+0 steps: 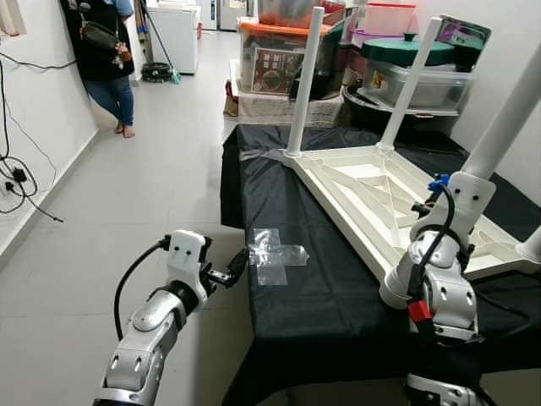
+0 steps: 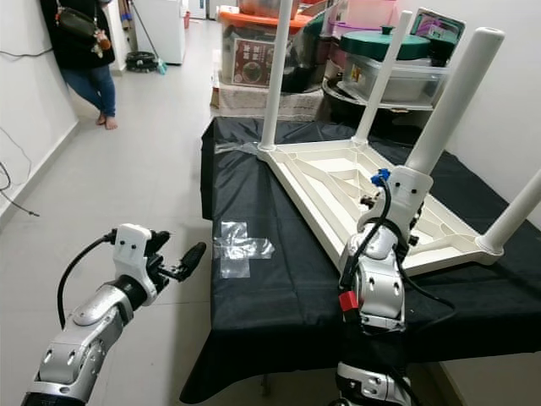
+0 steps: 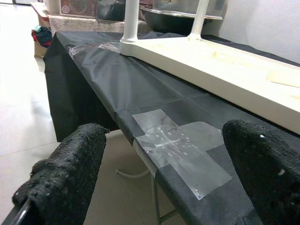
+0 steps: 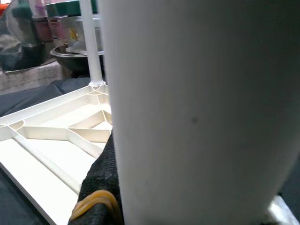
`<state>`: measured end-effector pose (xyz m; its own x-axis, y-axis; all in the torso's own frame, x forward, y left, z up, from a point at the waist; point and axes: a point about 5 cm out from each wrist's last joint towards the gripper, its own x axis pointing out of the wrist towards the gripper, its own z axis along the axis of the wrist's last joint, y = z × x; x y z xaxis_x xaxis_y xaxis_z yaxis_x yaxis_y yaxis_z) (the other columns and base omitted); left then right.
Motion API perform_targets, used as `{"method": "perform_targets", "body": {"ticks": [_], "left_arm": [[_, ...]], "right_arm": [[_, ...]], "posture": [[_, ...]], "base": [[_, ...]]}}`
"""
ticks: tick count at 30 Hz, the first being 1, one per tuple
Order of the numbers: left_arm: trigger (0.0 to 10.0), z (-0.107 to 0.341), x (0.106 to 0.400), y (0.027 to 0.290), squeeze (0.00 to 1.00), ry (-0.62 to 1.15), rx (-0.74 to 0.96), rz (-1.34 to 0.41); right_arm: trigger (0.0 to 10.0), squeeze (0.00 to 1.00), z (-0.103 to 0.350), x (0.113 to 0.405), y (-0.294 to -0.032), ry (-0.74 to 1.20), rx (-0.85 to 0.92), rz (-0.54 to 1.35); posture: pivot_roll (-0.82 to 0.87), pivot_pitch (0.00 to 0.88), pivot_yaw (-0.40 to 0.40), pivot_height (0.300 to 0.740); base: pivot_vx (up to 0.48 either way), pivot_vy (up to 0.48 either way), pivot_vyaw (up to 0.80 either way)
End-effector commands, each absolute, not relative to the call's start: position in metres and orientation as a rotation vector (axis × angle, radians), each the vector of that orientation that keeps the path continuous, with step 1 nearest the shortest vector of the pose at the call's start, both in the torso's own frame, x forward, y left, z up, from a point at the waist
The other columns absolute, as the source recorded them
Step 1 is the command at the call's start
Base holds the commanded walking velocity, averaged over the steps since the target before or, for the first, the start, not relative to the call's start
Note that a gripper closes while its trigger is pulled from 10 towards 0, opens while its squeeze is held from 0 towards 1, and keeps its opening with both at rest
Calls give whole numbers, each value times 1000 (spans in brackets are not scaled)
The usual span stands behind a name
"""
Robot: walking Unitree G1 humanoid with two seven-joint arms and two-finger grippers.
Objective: Building children table
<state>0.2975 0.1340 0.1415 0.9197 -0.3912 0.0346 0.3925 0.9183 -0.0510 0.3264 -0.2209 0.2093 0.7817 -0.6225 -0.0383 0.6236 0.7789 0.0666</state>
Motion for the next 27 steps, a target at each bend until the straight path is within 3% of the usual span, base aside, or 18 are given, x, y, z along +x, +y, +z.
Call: {"method": "perform_targets", "body": {"ticks": [1,27], "left_arm": [[10000,137,297,132,0,-10,-53,-409],[10000,137,298,130,0,-8,-54,-420]], "right_arm": [[10000,0,173,322,-224,210,49,-678],[10000,0,183,321,-218,214,68,-630]], "posture": [[38,0,-105,740],[28,0,-100,740]], "base": [[0,0,0],[0,0,0]]}}
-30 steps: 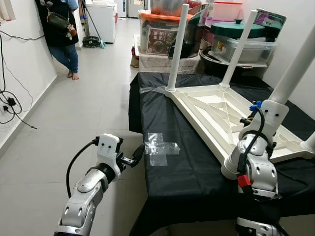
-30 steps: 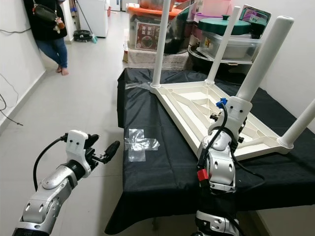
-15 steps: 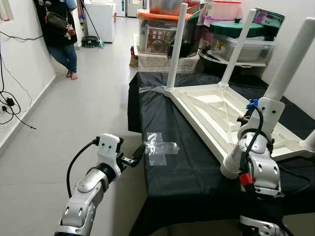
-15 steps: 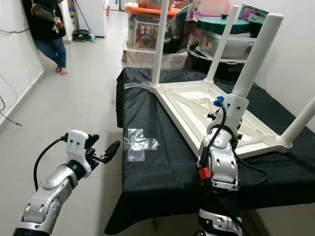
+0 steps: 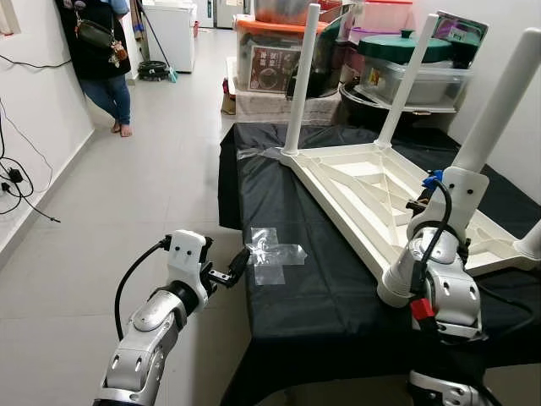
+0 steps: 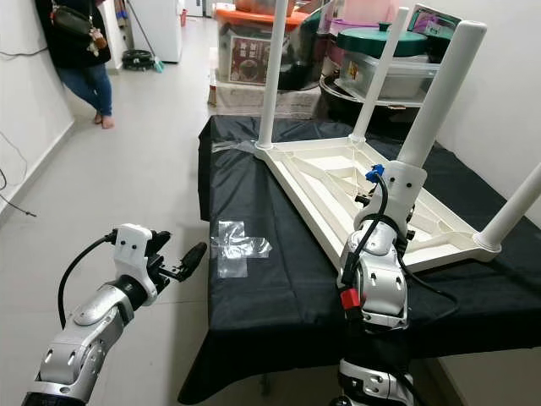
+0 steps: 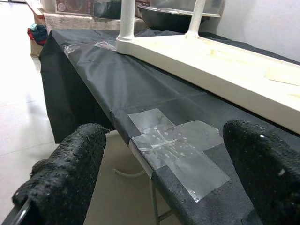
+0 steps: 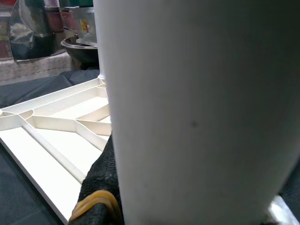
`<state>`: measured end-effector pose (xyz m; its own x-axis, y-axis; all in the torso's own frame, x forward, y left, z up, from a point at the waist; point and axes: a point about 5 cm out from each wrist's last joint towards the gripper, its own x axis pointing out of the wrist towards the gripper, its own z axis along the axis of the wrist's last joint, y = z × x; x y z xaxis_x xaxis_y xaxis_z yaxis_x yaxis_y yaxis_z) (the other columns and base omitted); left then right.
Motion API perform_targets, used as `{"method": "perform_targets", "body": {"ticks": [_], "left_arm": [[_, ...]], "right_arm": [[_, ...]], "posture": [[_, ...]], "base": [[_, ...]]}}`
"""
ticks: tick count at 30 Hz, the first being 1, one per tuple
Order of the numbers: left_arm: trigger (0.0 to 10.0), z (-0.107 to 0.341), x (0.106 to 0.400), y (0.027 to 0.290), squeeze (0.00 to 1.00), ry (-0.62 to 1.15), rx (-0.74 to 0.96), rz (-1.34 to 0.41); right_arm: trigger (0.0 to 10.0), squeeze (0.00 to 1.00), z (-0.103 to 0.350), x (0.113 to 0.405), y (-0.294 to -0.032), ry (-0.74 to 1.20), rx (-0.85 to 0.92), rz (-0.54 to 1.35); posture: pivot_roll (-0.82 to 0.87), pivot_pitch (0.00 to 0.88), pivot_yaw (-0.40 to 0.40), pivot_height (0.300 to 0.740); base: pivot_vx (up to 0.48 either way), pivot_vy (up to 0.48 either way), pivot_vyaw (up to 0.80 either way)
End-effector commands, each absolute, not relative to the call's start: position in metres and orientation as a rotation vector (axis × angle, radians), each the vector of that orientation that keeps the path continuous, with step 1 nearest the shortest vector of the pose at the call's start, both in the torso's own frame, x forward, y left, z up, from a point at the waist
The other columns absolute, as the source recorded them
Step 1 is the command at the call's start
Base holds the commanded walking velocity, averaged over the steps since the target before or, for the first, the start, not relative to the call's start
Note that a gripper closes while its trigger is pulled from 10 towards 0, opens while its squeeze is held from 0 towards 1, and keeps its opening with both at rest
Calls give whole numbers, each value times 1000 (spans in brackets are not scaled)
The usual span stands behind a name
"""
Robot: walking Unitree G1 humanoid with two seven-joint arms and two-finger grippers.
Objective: Building children table
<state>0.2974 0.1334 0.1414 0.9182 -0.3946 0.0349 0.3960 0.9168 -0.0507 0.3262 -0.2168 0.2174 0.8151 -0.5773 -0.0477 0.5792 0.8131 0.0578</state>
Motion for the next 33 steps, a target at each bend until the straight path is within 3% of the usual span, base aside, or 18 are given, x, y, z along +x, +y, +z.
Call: {"method": "perform_targets", "body": {"ticks": [1,17,18,21,22,26,27,28,29,33], "left_arm": [[10000,137,298,130,0,-8,-54,-421],[10000,136,299,130,0,-4,-49,-426],[10000,136,299,130,0,-4,-48,-427],[10000,136,299,129,0,-5,-48,-428],[10000,136,299,129,0,-5,-48,-429],[10000,135,299,129,0,-5,-47,-430],[10000,135,299,129,0,-5,-47,-431],[10000,135,299,129,0,-5,-47,-431],[10000,135,299,129,0,-4,-47,-433],[10000,135,299,128,0,-5,-48,-435]], "right_arm": [[10000,0,184,321,-219,211,70,-632],[10000,0,192,321,-222,180,92,-652],[10000,125,192,321,-223,178,95,-650],[10000,125,192,321,-223,176,98,-649],[10000,549,193,321,-223,173,100,-647],[10000,502,195,321,-223,170,100,-645],[10000,420,196,321,-224,166,97,-645],[10000,420,196,321,-224,166,97,-645],[10000,0,198,321,-224,160,94,-643],[10000,0,199,321,-225,155,93,-641]], "posture": [[28,0,-100,740],[27,0,-95,740],[27,0,-95,740],[27,0,-95,740],[27,0,-93,740],[26,0,-91,740],[25,0,-91,740],[25,0,-91,740],[24,0,-90,740],[22,0,-89,740]], "base": [[0,0,0],[0,0,0],[0,0,0],[0,0,0],[0,0,0],[0,0,0],[0,0,0],[0,0,0],[0,0,0],[0,0,0]]}}
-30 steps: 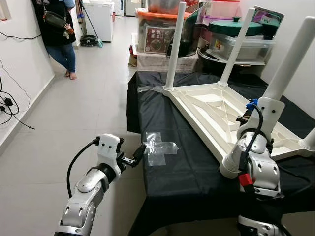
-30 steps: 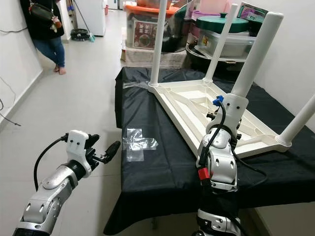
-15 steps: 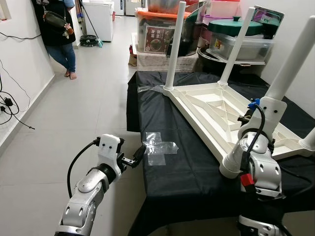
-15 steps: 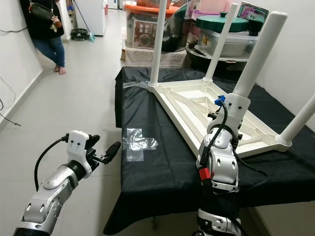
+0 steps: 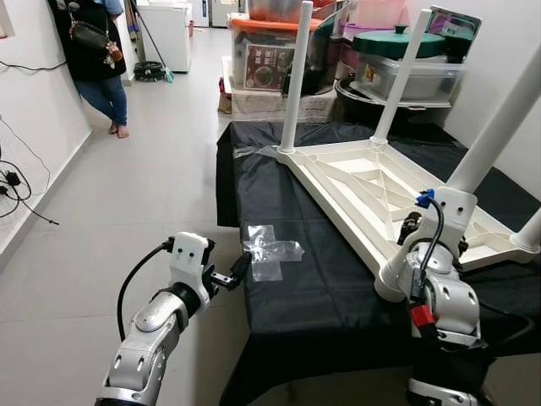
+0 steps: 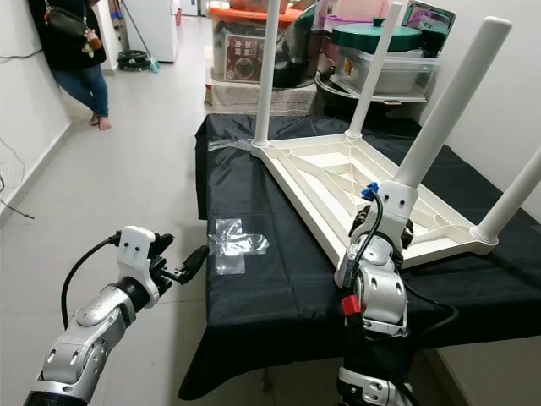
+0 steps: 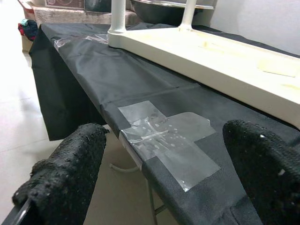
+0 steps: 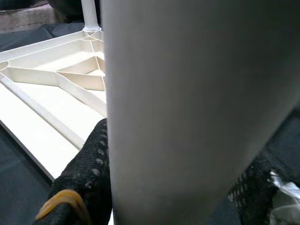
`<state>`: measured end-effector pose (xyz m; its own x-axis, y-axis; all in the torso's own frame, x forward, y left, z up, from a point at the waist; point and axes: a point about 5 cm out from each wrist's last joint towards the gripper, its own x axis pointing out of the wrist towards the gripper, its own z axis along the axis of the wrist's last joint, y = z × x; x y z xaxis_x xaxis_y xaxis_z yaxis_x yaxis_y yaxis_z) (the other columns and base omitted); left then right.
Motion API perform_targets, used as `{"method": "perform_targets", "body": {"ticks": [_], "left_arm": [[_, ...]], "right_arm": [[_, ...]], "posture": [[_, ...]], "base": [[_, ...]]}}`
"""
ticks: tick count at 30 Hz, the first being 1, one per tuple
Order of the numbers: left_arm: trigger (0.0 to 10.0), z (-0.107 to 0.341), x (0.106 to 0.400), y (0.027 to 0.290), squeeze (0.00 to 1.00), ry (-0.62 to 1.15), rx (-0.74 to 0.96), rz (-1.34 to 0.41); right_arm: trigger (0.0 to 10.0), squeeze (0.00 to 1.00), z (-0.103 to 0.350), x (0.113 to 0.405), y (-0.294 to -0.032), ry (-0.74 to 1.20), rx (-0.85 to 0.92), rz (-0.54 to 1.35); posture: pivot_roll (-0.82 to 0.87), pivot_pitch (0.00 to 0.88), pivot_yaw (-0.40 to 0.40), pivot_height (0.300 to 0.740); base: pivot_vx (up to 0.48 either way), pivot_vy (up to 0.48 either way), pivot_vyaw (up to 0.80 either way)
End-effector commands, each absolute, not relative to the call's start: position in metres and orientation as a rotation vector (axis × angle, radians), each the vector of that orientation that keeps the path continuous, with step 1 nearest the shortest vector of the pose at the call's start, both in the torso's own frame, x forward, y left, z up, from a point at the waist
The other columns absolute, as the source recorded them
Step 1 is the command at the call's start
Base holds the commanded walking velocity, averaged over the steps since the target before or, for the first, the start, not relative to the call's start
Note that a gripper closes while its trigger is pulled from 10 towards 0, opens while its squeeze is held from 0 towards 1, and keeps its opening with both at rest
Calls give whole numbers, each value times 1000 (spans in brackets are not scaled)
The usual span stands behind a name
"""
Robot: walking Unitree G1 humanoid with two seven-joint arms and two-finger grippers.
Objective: Building children table
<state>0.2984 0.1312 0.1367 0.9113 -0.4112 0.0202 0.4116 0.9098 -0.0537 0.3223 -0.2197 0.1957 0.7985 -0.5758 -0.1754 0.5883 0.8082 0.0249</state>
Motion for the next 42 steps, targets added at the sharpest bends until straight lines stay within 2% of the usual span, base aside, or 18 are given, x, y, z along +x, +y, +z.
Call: {"method": "perform_targets", "body": {"ticks": [1,10,18,31,36,42], "left_arm": [[10000,135,299,128,0,-5,-48,-436],[10000,135,300,128,0,-5,-46,-438],[10000,135,300,129,0,-4,-46,-441],[10000,134,300,129,0,1,-43,-448],[10000,134,301,129,0,1,-41,-453],[10000,134,301,126,0,1,-42,-462]], "right_arm": [[10000,0,200,321,-225,153,92,-640],[10000,0,207,322,-225,133,95,-631],[10000,0,227,326,-224,59,108,-544],[10000,0,241,318,-231,19,87,-471],[10000,0,250,318,-239,-15,60,-410],[10000,0,255,320,-240,-30,38,-234]], "posture": [[22,0,-89,740],[22,0,-89,740],[22,0,-87,740],[13,0,-74,740],[10,0,-68,740],[4,0,-64,740]], "base": [[0,0,0],[0,0,0],[0,0,0],[0,0,0],[0,0,0],[0,0,0]]}}
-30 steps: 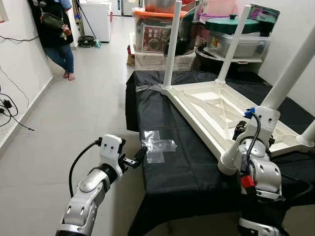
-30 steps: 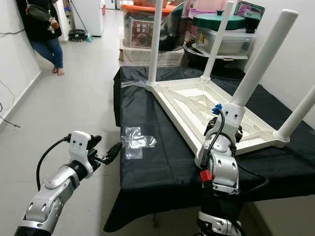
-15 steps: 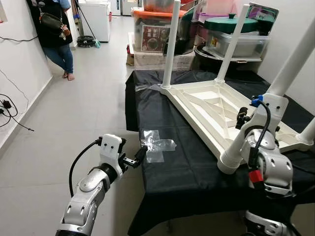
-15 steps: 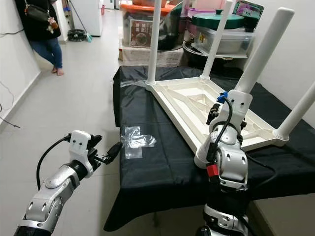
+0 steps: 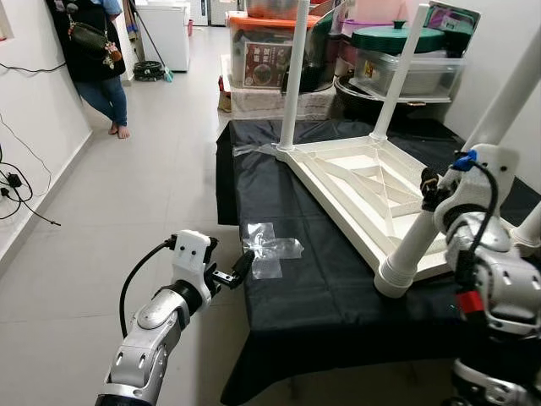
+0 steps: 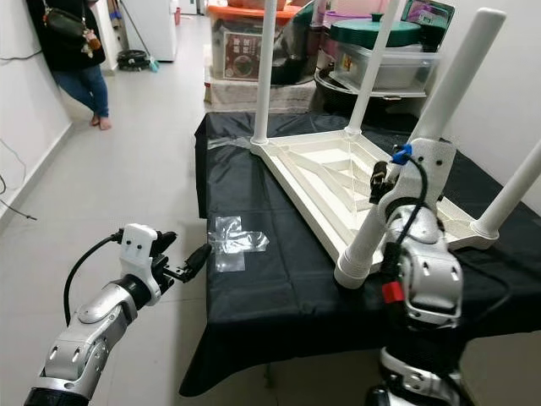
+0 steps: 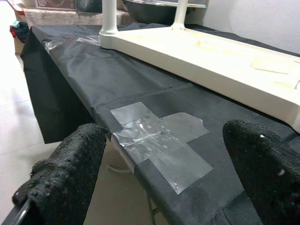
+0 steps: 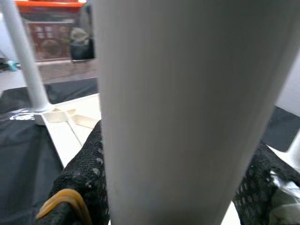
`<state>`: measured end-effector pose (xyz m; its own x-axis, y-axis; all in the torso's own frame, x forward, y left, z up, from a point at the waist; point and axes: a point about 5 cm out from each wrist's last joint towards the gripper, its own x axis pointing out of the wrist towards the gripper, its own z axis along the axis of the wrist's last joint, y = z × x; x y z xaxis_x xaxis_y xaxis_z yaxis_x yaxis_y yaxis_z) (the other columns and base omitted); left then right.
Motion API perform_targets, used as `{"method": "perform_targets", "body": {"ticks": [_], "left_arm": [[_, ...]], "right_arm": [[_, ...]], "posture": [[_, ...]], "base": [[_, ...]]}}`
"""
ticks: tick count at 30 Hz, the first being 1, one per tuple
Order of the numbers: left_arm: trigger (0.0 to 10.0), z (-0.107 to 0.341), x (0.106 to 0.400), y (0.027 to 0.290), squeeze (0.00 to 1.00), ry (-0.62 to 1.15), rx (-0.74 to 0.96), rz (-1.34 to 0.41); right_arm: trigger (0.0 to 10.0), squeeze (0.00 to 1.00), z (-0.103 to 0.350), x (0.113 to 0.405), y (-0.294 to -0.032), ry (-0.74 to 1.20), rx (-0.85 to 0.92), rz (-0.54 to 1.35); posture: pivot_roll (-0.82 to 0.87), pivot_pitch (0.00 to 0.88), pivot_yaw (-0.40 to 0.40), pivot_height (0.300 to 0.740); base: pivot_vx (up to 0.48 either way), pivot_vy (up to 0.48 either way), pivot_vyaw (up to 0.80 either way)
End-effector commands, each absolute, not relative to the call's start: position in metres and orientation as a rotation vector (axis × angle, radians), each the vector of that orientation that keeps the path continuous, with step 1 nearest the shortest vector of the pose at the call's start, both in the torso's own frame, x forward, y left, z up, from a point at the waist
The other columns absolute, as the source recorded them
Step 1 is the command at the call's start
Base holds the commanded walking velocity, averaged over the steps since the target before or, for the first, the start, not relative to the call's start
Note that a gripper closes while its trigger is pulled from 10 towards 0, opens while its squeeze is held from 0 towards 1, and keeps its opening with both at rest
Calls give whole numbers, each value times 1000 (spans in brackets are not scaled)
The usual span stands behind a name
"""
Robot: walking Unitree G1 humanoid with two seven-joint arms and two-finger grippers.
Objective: Building children table
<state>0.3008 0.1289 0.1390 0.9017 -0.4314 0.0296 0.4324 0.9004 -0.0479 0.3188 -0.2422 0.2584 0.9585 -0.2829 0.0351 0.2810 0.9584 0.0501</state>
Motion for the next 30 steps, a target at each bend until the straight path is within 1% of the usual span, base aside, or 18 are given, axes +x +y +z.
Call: {"method": "perform_targets", "body": {"ticks": [1,8,14,19,21,23,24,30], "left_arm": [[10000,134,301,126,0,1,-43,-464],[10000,135,302,127,0,0,-41,-467],[10000,134,301,126,0,3,-43,-469],[10000,133,300,125,0,5,-45,-471],[10000,133,300,127,0,7,-44,-470],[10000,133,300,127,0,7,-44,-470],[10000,133,300,127,0,8,-43,-470],[10000,133,300,127,0,9,-43,-474]], "right_arm": [[10000,0,255,320,-239,-27,30,-213],[10000,0,258,322,-238,-40,-12,-95],[10000,0,258,324,-244,-38,-27,-64],[10000,0,255,325,-252,-27,-36,-62],[10000,0,251,328,-261,-12,-33,-75],[10000,0,249,329,-264,-9,-33,-75],[10000,0,251,329,-269,-25,-34,-47],[10000,0,256,330,-274,-65,-30,19]], "posture": [[4,0,-64,740],[5,0,-63,740],[5,0,-64,740],[5,0,-64,740],[5,0,-64,740],[5,0,-64,740],[6,0,-63,740],[6,0,-63,740]], "base": [[0,0,0],[0,0,0],[0,0,0],[0,0,0],[0,0,0],[0,0,0],[0,0,0],[0,0,0]]}}
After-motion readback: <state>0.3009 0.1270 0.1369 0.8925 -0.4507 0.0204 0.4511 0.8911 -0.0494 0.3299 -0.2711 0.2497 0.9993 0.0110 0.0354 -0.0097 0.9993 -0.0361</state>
